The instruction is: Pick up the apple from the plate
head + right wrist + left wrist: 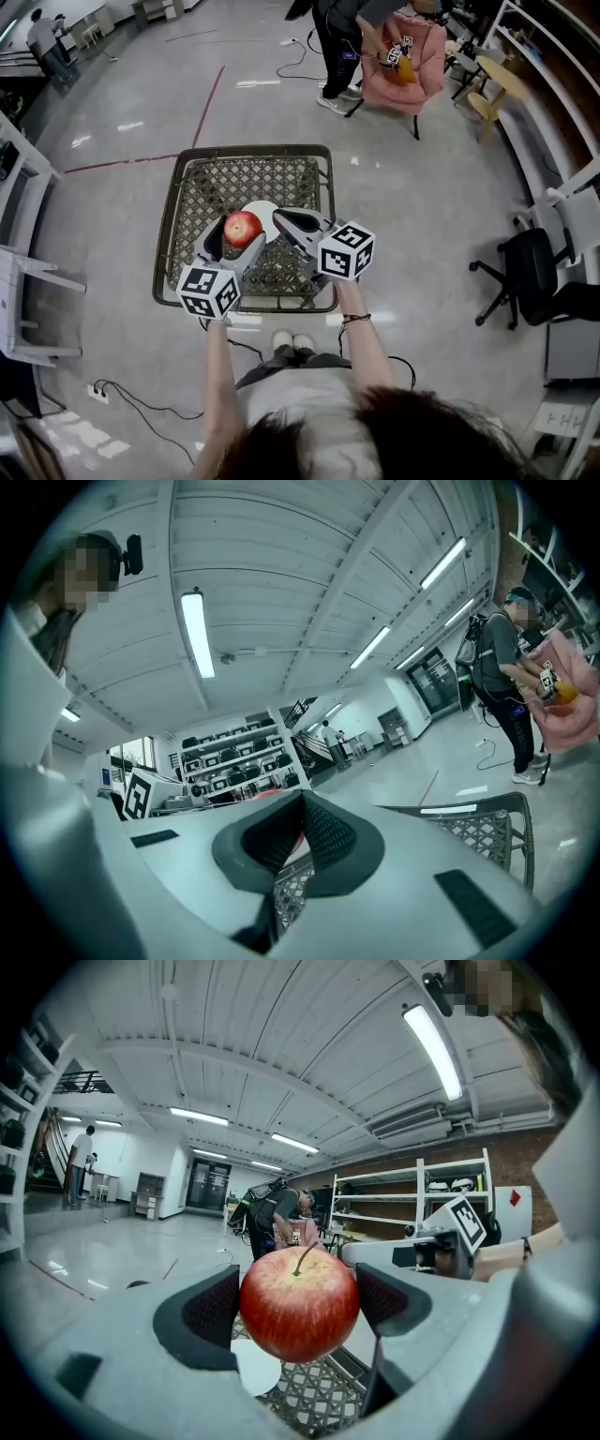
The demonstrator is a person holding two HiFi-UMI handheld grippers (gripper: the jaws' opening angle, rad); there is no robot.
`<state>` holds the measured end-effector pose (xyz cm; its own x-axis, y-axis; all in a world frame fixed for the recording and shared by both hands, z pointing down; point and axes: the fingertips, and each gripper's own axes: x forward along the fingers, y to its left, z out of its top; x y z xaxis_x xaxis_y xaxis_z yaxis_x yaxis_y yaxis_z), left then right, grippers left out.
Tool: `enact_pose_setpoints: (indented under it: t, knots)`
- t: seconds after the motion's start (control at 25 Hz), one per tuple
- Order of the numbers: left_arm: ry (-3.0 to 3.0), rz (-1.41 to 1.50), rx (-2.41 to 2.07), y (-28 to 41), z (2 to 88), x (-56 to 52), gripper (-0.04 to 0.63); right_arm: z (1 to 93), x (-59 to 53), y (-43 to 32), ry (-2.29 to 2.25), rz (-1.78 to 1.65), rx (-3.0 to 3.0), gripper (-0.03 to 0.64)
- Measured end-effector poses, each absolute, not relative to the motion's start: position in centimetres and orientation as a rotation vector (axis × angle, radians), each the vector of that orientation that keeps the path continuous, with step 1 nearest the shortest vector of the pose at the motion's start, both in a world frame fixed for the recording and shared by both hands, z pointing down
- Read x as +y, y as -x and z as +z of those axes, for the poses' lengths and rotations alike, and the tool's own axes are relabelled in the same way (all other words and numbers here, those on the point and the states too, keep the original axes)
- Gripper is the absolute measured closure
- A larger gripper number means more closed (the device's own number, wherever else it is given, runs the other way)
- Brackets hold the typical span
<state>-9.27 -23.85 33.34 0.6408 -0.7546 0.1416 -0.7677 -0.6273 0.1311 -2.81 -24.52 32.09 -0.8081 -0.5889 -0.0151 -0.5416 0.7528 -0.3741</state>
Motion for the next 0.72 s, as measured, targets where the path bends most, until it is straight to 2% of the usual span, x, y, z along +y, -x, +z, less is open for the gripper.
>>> enact_pose_setpoints:
  t: [0.72]
  knots:
    - [-2.69, 0.107, -1.257, 8.7, 33.2, -21.5, 0.204, 31.5, -21.7, 2.2, 0.903, -0.469, 2.832, 0.607]
